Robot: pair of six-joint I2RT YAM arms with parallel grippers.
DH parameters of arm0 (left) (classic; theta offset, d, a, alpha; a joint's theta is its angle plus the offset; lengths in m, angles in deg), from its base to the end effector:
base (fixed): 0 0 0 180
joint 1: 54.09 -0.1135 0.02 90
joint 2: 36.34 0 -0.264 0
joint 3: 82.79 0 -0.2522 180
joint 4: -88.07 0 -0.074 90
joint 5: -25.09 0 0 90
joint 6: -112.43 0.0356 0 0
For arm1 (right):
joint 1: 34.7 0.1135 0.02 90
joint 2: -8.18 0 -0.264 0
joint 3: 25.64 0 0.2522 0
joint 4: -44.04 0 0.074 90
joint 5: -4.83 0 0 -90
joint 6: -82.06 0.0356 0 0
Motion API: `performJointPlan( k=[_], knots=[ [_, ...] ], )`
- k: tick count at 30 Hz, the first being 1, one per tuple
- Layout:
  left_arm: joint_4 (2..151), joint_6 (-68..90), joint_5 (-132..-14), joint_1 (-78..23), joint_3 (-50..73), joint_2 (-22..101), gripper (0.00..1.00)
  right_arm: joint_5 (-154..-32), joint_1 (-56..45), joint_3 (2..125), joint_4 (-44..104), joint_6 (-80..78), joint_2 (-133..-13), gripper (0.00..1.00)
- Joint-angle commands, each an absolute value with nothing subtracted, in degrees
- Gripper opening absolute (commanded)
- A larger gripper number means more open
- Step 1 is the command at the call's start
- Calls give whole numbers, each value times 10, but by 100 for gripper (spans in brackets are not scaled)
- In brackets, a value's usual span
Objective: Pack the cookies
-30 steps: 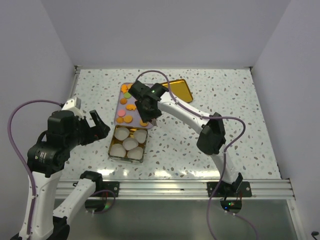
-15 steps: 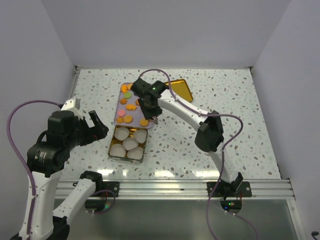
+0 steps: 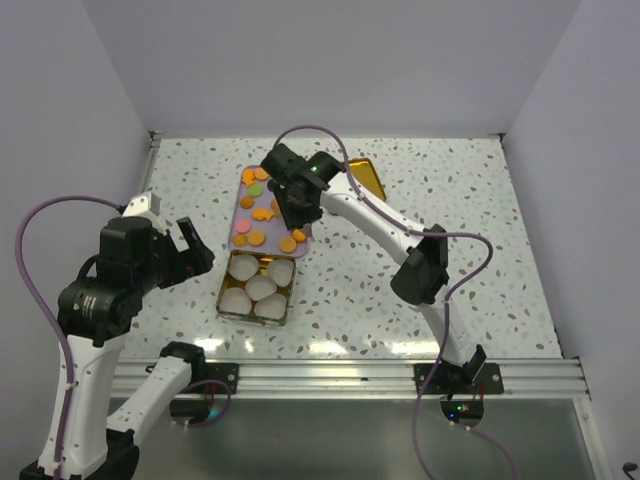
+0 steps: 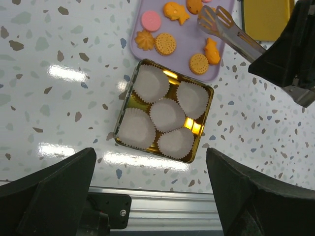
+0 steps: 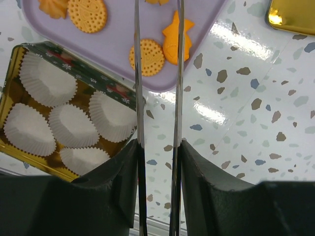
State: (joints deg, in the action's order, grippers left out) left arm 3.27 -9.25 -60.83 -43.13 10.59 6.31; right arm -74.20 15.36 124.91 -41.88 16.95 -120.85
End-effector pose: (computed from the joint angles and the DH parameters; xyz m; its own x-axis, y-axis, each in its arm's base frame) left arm 0.0890 -0.0147 0.3959 -0.6181 -0.4139 -0.6683 -0.2207 0.9073 -0.3578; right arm 0.3056 0.3544 0.3128 -0.8198 -0.3354 -0.4642 -0.3912 0.9199 0.0262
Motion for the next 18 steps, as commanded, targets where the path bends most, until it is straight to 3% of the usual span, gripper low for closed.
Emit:
performJointPlan(
  k=[1, 9, 18],
  knots=[
    [49, -81, -574, -429, 85, 69, 100, -751, 152, 1268, -436, 178, -1137, 34],
    [53, -76, -547, -429, 73, 80, 100, -812, 166, 1150, -398, 211, -1015, 34],
    [25, -83, -492, -429, 65, 79, 100, -819, 258, 1048, -383, 244, -940, 34]
  ],
)
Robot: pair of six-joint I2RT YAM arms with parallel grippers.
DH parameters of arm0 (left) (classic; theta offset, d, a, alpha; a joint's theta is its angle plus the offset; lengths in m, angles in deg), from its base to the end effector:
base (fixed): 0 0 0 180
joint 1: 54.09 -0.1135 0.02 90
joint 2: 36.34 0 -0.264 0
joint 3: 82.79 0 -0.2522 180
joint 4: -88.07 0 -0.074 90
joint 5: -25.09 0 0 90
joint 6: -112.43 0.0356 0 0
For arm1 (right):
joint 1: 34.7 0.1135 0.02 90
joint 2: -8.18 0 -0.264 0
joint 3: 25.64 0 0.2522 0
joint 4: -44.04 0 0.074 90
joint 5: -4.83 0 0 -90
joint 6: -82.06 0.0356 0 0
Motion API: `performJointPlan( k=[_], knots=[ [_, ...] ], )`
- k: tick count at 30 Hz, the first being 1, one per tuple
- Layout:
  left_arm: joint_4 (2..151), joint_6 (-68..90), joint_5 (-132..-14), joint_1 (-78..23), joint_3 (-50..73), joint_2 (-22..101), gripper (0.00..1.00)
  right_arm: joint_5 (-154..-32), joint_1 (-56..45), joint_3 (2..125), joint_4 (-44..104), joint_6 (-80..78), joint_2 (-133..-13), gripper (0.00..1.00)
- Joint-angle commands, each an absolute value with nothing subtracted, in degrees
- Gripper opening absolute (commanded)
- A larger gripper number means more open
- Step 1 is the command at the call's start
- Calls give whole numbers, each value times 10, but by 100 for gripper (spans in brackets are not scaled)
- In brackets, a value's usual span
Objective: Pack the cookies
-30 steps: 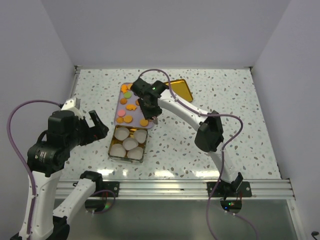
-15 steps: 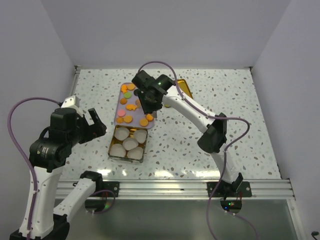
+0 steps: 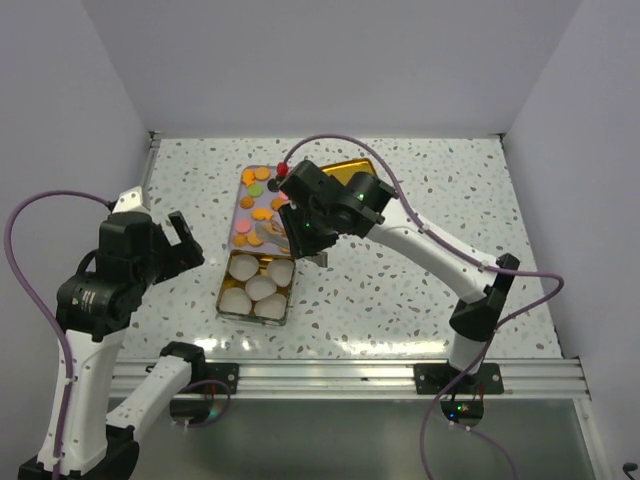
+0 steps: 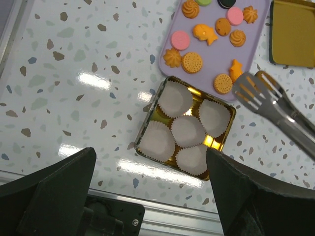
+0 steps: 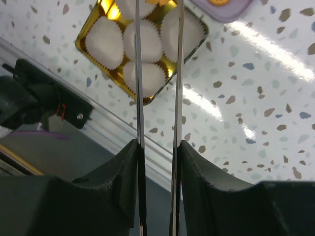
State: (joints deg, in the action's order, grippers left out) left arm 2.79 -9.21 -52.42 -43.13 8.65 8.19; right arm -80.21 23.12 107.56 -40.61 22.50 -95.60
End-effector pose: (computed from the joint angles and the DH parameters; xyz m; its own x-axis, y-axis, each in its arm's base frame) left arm 0.0946 -0.0105 0.4022 -0.5647 -0.4123 -0.7149 -0.3174 0.9081 -0.2730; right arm 0.1970 0.3073 0.4039 -0.7911 -0.3095 -0.5277 -0.4827 0.8457 0.2277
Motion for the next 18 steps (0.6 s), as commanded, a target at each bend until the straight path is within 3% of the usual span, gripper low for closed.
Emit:
performJointPlan(
  k=[1, 9, 18],
  knots=[
    [26, -83, -491, -429, 68, 74, 100, -820, 274, 1039, -370, 252, -939, 34],
    [9, -89, -421, -429, 86, 26, 100, -827, 305, 1027, -322, 304, -966, 34],
    [14, -88, -444, -429, 112, -21, 100, -836, 308, 1096, -341, 293, -1041, 33]
  ],
)
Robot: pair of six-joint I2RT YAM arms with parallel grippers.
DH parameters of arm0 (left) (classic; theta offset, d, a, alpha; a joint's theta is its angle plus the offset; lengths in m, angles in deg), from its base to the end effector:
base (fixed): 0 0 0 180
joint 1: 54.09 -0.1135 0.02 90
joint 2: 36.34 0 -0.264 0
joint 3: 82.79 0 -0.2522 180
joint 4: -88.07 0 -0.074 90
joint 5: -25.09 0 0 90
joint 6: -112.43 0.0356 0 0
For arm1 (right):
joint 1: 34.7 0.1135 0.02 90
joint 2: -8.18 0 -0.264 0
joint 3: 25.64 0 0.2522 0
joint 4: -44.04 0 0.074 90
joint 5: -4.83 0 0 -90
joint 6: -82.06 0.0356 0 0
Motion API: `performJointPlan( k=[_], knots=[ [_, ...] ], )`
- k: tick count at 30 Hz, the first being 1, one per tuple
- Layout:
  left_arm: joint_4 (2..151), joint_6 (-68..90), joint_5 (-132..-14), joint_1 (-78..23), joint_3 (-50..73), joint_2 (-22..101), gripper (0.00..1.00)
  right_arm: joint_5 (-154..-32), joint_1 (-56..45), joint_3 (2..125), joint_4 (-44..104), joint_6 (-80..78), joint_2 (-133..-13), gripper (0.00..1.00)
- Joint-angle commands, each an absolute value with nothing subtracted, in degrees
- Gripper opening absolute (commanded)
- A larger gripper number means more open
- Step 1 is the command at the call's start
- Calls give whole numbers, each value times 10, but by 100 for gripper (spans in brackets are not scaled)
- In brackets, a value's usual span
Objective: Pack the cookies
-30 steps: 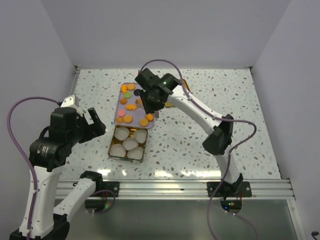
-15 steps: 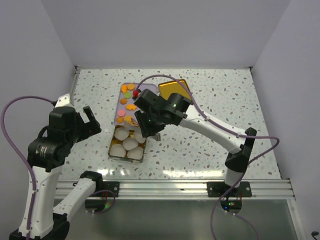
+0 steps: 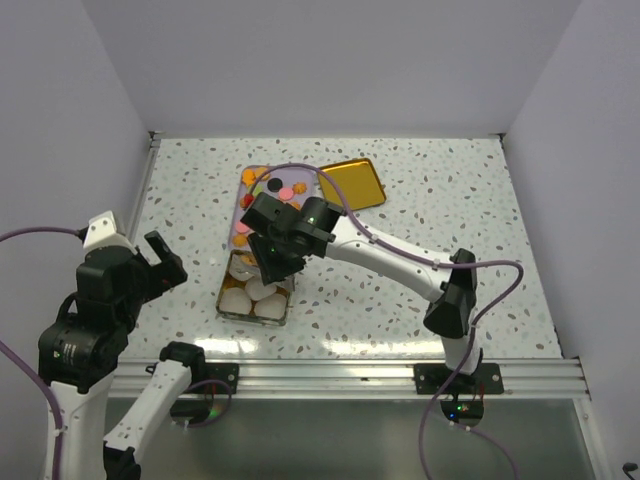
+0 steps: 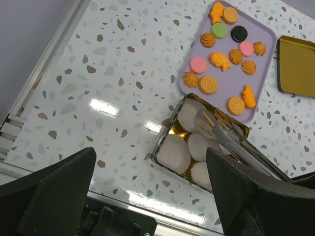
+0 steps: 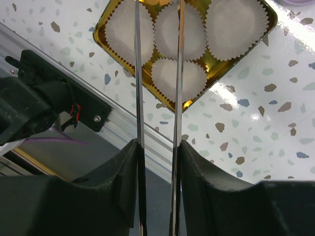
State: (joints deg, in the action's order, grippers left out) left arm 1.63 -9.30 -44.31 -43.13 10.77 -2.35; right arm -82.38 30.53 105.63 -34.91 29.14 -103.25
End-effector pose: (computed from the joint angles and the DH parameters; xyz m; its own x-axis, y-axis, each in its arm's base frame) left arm 0.0454 0.0040 0.4010 -0.4098 -0.4221 -0.8087 -0.3809 0.8847 -0.2688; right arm 0.1733 0.3715 0.3508 -0.8273 -0.3556 -0.4348 -0.4984 0.8218 0.2762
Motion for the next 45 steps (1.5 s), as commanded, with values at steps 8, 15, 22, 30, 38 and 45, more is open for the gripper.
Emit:
performJointPlan(
  k=[8, 15, 22, 30, 38, 45],
  knots=[
    [8, -77, -462, -429, 102, -27, 100, -825, 307, 1144, -359, 282, -1091, 37],
    [8, -69, -465, -429, 98, -24, 100, -802, 304, 1169, -386, 273, -1107, 52],
    [13, -66, -468, -429, 102, -22, 100, -779, 287, 1214, -412, 263, -1094, 53],
    [15, -55, -461, -429, 96, -13, 100, -790, 193, 1214, -414, 240, -1060, 54],
    [21, -48, -452, -429, 92, -7, 100, -758, 135, 1219, -437, 193, -1095, 53],
    [23, -44, -450, -429, 96, -6, 100, -744, 123, 1251, -437, 163, -1164, 53]
  ],
)
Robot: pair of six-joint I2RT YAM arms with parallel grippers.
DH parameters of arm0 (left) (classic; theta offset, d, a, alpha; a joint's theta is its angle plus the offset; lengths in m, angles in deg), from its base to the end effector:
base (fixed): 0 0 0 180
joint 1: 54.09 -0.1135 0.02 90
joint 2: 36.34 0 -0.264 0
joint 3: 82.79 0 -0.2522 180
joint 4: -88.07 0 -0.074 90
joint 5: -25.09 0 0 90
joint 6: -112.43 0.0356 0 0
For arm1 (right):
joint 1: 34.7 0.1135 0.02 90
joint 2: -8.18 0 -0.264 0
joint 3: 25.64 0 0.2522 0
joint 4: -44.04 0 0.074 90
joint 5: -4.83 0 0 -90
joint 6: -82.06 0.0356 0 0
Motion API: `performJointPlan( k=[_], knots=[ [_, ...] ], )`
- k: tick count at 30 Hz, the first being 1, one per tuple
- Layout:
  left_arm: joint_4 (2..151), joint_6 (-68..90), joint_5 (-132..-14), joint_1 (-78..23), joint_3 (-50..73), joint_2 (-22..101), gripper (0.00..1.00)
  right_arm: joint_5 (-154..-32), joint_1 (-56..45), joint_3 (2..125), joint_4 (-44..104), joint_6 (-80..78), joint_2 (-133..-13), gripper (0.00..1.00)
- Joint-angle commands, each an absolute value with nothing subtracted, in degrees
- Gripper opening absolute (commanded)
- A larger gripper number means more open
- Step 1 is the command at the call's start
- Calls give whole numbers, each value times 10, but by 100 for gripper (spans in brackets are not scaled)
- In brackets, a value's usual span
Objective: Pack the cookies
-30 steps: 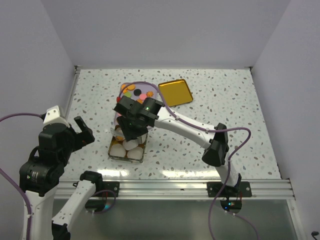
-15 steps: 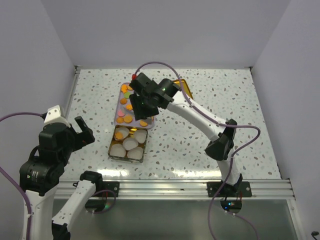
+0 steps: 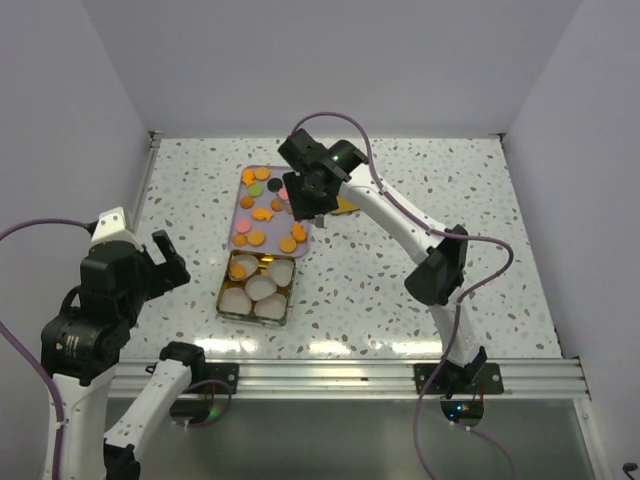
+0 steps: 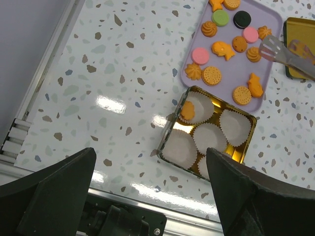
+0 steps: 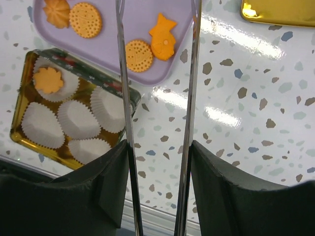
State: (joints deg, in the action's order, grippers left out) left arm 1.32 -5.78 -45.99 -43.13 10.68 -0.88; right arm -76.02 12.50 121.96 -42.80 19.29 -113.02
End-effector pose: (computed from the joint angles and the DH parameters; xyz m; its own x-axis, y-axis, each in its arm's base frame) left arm 0.0522 0.0017 0.4000 -0.4674 -0.3650 -0.8052 -0.3401 0.9150 -0.2173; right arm 0.3007 0.3164 0.3565 -0.8326 -0.2342 -0.5020 -0.3263 0.9397 0.1027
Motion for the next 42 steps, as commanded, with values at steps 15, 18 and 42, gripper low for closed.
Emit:
performJointPlan(
  k=[15, 18, 42],
  knots=[
    [51, -24, -428, -428, 121, 8, 100, -746, 102, 1269, -417, 137, -1233, 53],
    [59, -19, -427, -429, 127, 12, 100, -756, 102, 1272, -411, 139, -1243, 53],
    [85, -10, -405, -402, 152, 25, 100, -770, 102, 1258, -416, 154, -1261, 34]
  ],
)
